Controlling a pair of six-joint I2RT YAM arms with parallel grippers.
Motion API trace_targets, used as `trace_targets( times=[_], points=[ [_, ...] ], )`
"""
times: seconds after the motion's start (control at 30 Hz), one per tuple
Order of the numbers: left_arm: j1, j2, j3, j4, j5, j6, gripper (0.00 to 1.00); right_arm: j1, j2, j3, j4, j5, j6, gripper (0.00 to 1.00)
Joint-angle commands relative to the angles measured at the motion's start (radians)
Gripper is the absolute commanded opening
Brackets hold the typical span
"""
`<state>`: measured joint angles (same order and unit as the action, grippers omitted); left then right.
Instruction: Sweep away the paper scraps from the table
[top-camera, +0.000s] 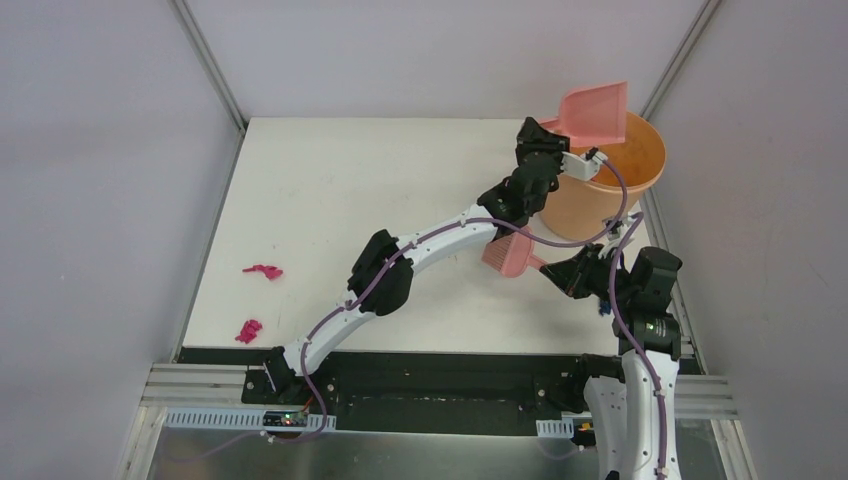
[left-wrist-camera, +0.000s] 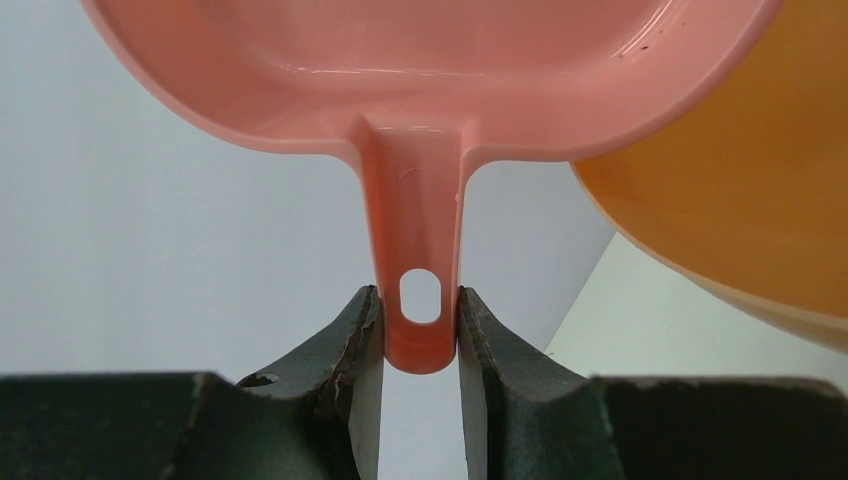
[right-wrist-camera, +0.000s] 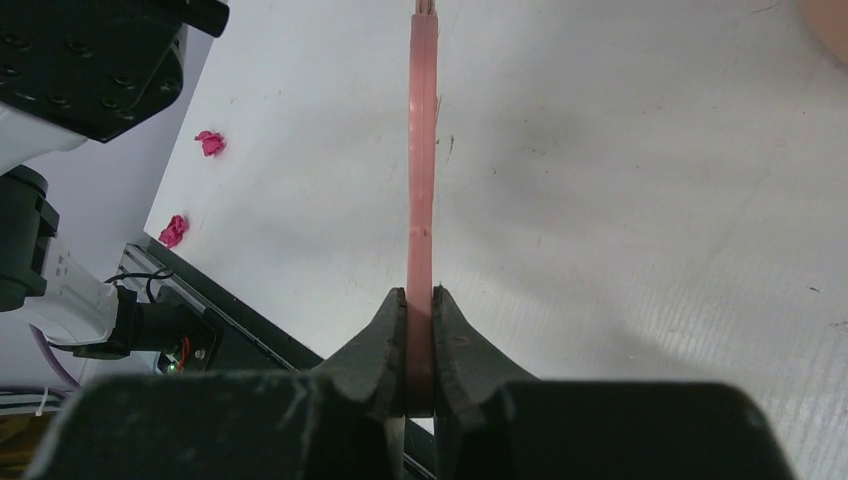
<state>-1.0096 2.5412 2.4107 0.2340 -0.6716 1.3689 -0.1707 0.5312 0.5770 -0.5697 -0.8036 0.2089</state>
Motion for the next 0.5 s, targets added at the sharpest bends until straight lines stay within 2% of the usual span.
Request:
trace_targets(
  times=[0.0,0.13,0.23,0.33,0.47],
  points=[
    [-0.027,-0.096,0.015,0.012,0.026,-0.026,0.0,-0.004,-0.009,0.007,0.059,-0.037,-0.003,0.0],
    [-0.027,-0.093,0.016,0.02,0.009,-0.029,0.0,-0.008,-0.012,0.007,0.057,-0.035,-0.003,0.0],
    [-0.027,-0.101,0.042,0.008,-0.015,-0.087,0.0,-0.01,-0.017,0.007,0.057,-0.034,-0.005,0.0],
    [-0.022,-0.128,0.16,-0.137,-0.089,-0.311,0.0,-0.013,-0.025,0.007,0.057,-0.035,-0.005,0.0],
    [-0.017,-0.22,0.161,-0.26,-0.073,-0.494,0.0,-0.016,-0.036,0.007,0.056,-0.035,-0.007,0.0]
  ],
)
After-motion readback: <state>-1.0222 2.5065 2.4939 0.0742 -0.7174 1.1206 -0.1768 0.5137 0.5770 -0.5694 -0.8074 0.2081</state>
